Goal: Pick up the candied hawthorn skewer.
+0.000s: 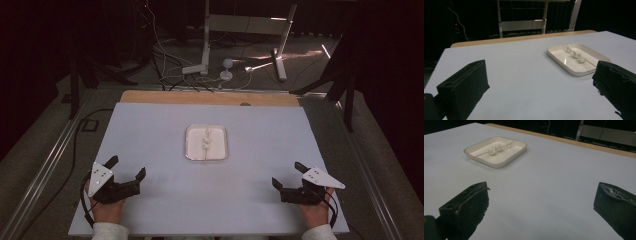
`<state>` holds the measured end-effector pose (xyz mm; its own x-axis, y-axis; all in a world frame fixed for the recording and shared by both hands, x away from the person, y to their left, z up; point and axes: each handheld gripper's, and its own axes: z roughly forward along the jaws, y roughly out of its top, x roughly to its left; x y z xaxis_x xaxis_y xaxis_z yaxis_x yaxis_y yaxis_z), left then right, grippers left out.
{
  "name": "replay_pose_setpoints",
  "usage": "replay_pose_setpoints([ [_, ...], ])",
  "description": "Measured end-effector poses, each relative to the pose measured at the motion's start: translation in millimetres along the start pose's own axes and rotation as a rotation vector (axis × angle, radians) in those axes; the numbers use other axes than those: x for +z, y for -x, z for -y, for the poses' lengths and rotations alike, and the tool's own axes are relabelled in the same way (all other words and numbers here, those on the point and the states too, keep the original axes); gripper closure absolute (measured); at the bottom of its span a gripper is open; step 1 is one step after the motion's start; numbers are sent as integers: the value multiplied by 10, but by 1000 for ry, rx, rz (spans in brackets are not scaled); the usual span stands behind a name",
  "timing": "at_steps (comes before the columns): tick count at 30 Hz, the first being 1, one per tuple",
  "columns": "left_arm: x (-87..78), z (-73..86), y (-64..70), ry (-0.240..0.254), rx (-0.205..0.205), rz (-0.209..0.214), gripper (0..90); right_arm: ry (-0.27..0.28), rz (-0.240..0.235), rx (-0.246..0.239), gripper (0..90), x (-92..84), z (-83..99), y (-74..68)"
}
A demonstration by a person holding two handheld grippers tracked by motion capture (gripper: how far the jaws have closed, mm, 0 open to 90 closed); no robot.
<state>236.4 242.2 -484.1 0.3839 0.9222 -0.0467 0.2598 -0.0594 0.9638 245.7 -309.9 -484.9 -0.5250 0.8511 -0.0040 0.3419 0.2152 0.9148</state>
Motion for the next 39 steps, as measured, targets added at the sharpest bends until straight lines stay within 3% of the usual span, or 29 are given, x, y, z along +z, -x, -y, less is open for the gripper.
replay_pose_setpoints([
  [4, 0, -10, -9, -11, -17, -8, 3, 6, 5, 12, 0, -13, 3, 12],
  [8, 21, -25, -15, -54, -42, -19, 3, 8, 7, 19, 0, -10, -1, 14],
  [16, 86, -235, 52, -106, -22, -8, 3, 12, 14, 32, 0, 10, 9, 16],
  [20, 222, -393, 145, -105, 2, 13, 3, 15, 13, 29, 0, 5, 7, 16],
  [31, 561, -495, 224, -108, -15, 47, 3, 16, 16, 26, 0, -11, 14, 27],
  [39, 779, -639, 340, -116, 7, 80, 4, 10, 14, 21, 0, 1, 23, 24],
])
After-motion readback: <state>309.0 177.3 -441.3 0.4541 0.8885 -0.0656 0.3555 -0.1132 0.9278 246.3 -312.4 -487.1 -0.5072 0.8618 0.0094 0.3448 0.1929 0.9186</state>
